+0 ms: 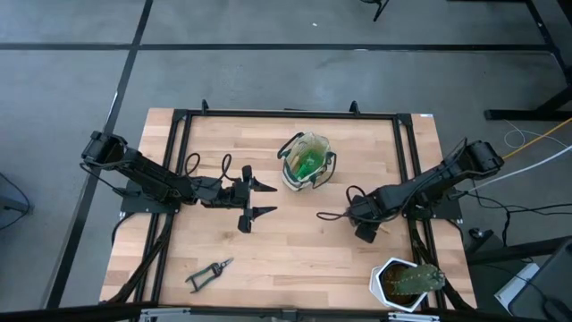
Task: Pick & Place Garden tools in Gardening bag
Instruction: Put the trowel into the gardening bag
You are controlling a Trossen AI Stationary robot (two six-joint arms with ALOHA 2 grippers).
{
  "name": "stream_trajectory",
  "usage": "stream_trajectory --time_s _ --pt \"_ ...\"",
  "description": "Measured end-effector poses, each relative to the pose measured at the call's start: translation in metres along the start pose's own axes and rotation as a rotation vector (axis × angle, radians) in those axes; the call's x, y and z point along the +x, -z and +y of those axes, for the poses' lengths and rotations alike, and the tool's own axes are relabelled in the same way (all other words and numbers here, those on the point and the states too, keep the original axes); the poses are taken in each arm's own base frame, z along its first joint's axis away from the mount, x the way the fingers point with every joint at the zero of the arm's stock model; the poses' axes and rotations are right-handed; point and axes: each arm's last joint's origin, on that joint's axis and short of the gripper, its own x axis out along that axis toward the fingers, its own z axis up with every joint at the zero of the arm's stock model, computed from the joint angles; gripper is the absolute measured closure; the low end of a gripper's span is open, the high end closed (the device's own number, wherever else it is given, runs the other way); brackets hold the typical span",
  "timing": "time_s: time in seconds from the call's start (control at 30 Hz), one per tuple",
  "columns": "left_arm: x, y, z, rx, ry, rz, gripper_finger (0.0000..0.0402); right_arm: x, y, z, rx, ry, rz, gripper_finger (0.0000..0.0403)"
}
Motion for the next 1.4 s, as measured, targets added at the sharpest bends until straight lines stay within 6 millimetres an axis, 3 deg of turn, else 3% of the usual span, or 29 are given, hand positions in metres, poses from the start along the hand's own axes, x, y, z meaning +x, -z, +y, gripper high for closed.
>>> stream_trajectory --time_s 0.27,0.8,1.17,1.4 --pt "0.000 0.000 0.000 0.000 0.000 0.000 0.0151 0.000 0.004 0.005 -0.102 0.032 -0.054 0.0318" --pt "0.000 0.000 0.000 0.000 0.000 0.000 0.0151 -0.004 -0.001 0.011 -0.141 0.027 -0.101 0.0318" --pt "0.000 0.000 0.000 0.000 0.000 0.000 0.0151 -0.029 -0.036 0.051 -0.394 -0.252 -0.551 0.0318" --pt "0.000 0.000 0.000 0.000 0.000 0.000 0.0151 -0.047 -0.047 0.068 -0.444 -0.420 -0.776 0.0318"
